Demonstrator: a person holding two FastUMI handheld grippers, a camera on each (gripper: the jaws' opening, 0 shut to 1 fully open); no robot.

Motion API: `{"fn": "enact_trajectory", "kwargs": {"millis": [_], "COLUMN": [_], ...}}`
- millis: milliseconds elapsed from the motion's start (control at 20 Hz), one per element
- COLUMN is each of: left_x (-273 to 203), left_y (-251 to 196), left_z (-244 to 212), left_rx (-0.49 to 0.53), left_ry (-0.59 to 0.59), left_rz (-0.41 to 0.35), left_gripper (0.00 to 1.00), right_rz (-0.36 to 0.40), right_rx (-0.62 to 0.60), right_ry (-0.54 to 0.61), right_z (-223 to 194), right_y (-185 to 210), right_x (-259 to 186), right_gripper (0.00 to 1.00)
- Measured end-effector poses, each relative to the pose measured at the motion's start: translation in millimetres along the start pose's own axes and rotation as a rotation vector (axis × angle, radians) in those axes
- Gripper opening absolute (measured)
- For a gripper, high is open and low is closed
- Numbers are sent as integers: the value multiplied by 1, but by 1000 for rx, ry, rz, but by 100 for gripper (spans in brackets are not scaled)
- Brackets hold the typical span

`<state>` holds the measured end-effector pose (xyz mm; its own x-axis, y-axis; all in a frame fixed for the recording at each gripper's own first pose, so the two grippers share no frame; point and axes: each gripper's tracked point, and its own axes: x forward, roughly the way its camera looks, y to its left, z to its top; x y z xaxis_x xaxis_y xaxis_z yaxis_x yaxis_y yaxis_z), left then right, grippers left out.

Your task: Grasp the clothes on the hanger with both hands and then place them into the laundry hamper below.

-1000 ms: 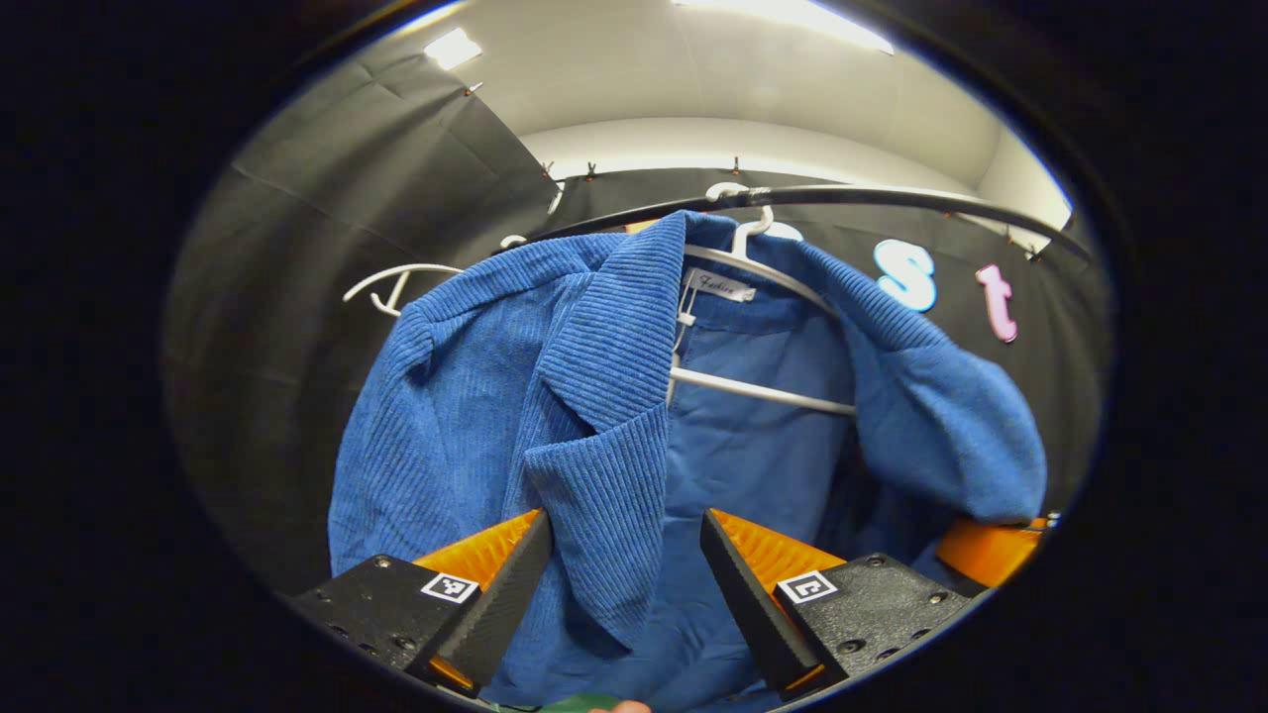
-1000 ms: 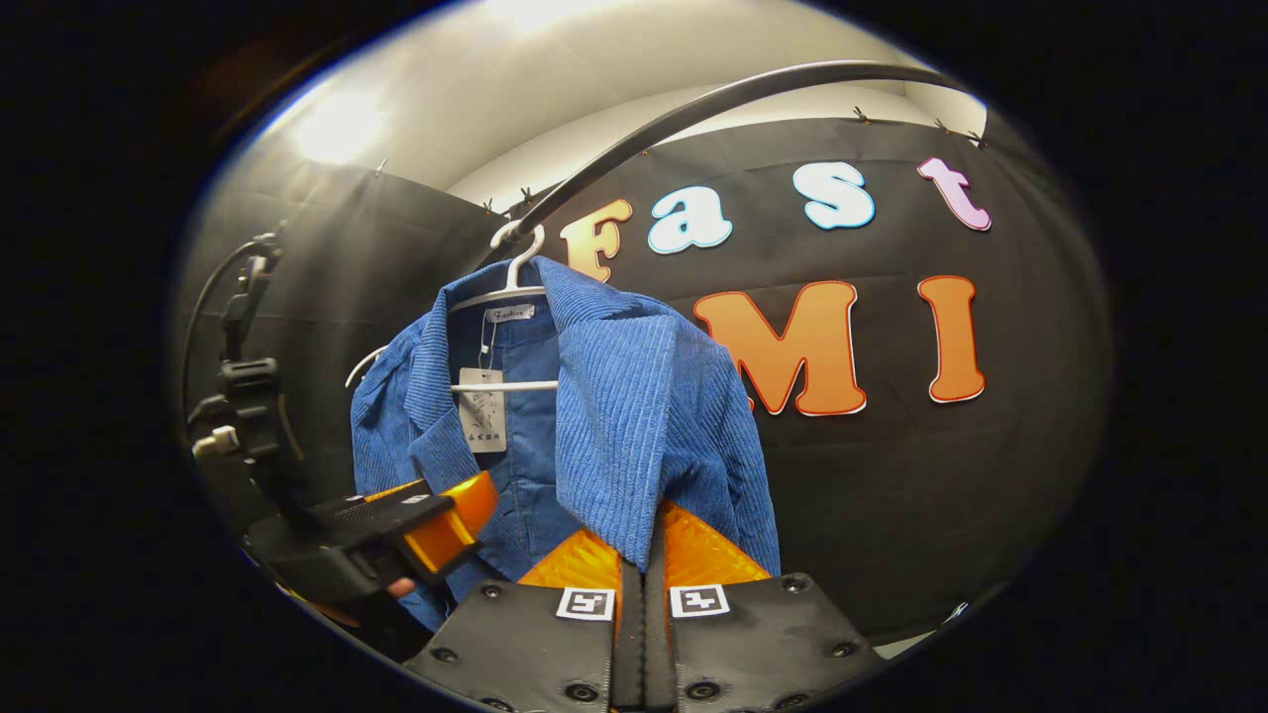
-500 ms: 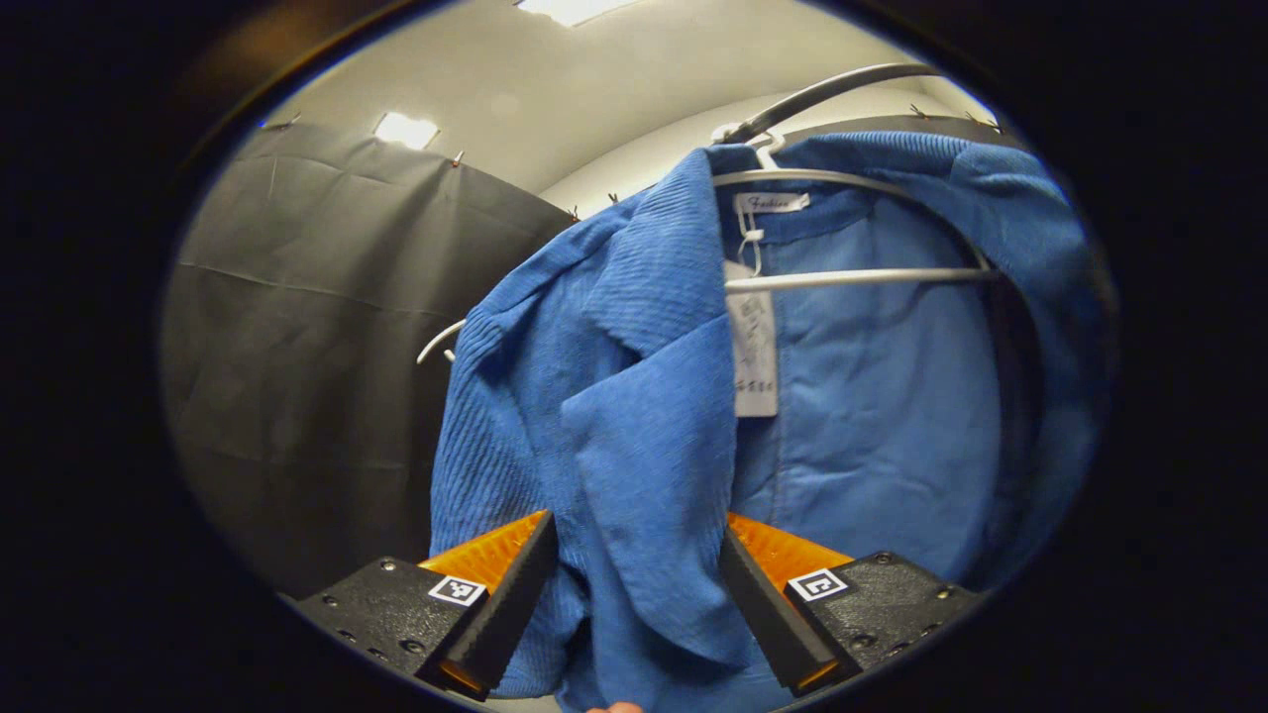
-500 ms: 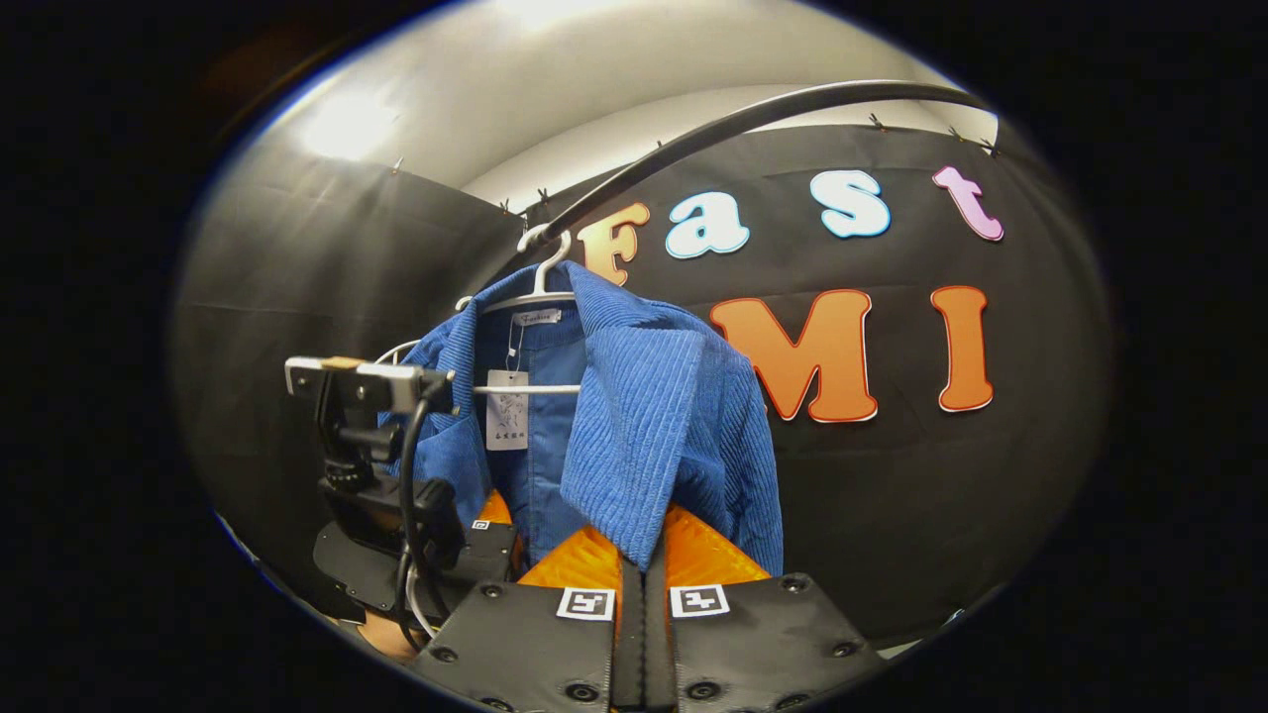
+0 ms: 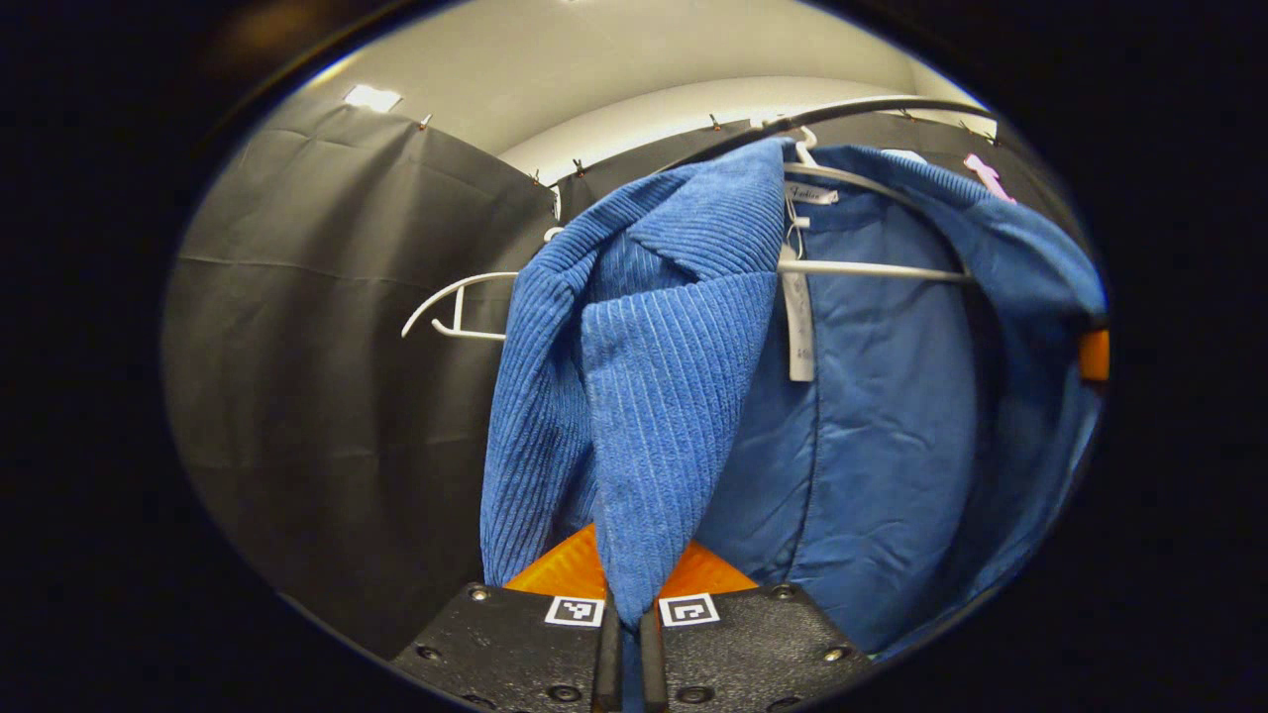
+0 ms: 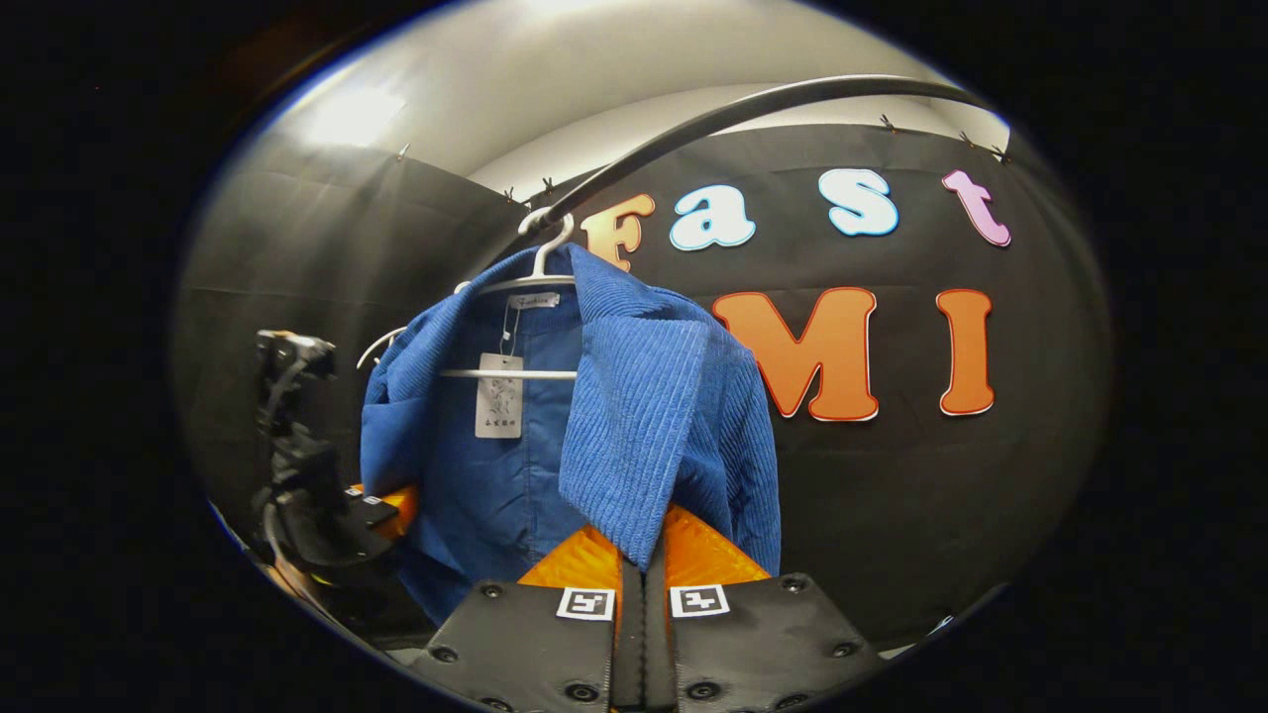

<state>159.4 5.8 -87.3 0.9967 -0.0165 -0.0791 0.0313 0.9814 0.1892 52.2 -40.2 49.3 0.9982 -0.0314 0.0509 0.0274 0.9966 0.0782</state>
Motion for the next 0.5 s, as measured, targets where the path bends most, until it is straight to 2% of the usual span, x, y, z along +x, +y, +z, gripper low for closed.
{"fn": "enact_trajectory", "kwargs": {"millis": [50, 100, 150, 200, 300, 400, 500], "left_x": [-9, -18, -27, -34, -41, -40, -29], "left_y": [4, 7, 10, 13, 29, 50, 78], "left_z": [9, 20, 34, 51, 99, 151, 193], "left_rx": [-14, -25, -38, -55, -57, -34, -38], "left_ry": [-3, -9, -20, -44, -104, -172, -224], "left_rz": [-13, -24, -40, -62, -84, -63, 1], "left_gripper": [7, 5, 9, 8, 7, 8, 10], "right_rz": [-5, -7, -8, -8, -3, 5, 25], "right_rx": [2, 2, 0, -4, -6, -9, -11], "right_ry": [-2, -3, -2, 0, 5, 3, -5], "right_z": [0, 0, 0, -1, -1, -2, 2], "right_y": [0, -1, -1, -1, 1, 3, 9], "right_x": [1, 2, 3, 3, 3, 6, 7], "right_gripper": [7, 7, 7, 7, 7, 7, 7]}}
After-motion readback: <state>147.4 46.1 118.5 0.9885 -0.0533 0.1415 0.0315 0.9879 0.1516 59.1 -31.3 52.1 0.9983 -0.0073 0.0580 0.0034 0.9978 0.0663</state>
